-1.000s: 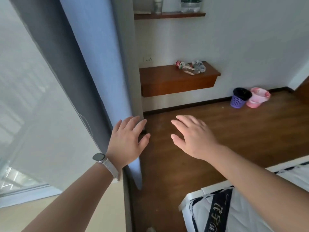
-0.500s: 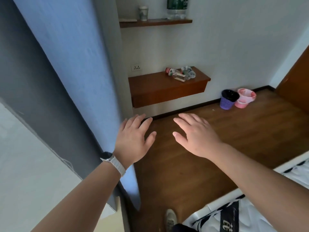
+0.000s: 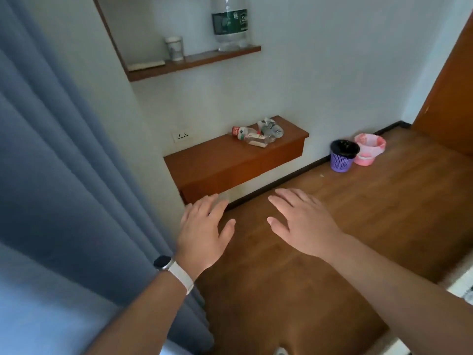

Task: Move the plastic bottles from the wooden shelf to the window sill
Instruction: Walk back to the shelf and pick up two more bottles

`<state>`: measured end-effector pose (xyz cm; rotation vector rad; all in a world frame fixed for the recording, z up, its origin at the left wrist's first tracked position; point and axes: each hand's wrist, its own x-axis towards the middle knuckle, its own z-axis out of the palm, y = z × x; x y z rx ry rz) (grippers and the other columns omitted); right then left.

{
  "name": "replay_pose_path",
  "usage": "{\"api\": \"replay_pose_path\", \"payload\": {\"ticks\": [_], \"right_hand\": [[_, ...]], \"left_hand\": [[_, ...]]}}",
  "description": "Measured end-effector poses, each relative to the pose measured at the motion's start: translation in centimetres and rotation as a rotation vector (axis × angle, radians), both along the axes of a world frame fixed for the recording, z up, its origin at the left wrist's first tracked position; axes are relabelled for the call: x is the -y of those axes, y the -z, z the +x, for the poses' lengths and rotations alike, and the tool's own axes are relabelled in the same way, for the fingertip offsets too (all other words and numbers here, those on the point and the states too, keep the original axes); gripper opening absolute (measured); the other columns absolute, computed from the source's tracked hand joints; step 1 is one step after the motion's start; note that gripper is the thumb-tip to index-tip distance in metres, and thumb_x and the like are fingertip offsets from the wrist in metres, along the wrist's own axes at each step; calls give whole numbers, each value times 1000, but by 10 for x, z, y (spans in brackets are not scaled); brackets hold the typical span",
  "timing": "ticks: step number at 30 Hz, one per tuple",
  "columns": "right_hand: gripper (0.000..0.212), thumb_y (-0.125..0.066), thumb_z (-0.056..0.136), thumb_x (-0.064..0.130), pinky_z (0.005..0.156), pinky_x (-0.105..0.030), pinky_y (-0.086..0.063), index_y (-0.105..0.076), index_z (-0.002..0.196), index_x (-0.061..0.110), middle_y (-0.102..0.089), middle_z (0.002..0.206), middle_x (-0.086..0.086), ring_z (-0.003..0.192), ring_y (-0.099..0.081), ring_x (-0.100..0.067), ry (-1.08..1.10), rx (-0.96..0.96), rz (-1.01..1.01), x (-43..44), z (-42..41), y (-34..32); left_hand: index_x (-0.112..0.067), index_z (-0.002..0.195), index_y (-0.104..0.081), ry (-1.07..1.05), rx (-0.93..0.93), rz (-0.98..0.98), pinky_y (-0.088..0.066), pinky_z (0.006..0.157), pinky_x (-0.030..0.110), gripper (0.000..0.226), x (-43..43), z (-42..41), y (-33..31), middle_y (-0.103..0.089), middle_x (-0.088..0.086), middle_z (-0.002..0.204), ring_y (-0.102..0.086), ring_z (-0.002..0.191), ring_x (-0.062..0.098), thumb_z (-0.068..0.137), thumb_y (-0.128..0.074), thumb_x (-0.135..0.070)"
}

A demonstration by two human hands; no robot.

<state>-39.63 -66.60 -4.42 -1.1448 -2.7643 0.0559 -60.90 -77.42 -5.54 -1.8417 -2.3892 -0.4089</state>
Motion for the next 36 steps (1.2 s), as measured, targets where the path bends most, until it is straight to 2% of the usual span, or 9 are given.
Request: {"api": "replay_pose_path", "payload": {"ticks": [6,12,20,24,30,36], "right_hand": [[57,-29,98,58,115,-40,-25,-39,146,30,-37,155,4,143,-32,-18,37,-40,1,-88,-8,-14],[57,-30,98,59,116,-42,-21,-34,148,31,-32,158,5,146,-26,-19,72,-20,1,-146,-13,-18],[59,-27,98,59,117,-43,-24,-33,148,29,-34,157,4,145,-27,-21,99,4,3,-215,-30,-8],[59,-27,98,59,117,-42,-22,-33,148,29,-35,156,3,145,-27,-21,98,60,12,-255,-47,1],[63,-20,95,61,113,-42,-29,-40,145,28,-42,151,2,140,-35,-23,143,95,30,-331,-83,8],[60,-33,93,57,98,-45,-44,-56,134,19,-58,136,-6,125,-53,-29,162,105,54,-406,-129,7]], "left_hand": [[-28,148,-48,45,-26,24,-22,121,48,55,-94,-21,-21,-44,0,155,-36,145,23,99,-47,-52],[-28,150,-45,54,-45,2,-21,120,47,58,-155,-33,-24,-43,-1,157,-35,146,23,99,-43,-56],[-23,141,-56,128,-29,35,-35,112,53,63,-236,-60,-13,-55,6,147,-49,136,28,93,-38,-59],[-22,140,-57,170,-16,24,-35,111,53,60,-285,-81,2,-55,7,146,-50,135,30,94,-42,-57],[-23,141,-56,219,39,34,-33,113,51,59,-370,-125,19,-53,5,148,-46,138,27,96,-38,-56],[-22,139,-57,245,66,45,-35,112,53,56,-451,-172,35,-55,6,146,-48,137,29,96,-42,-54]]}}
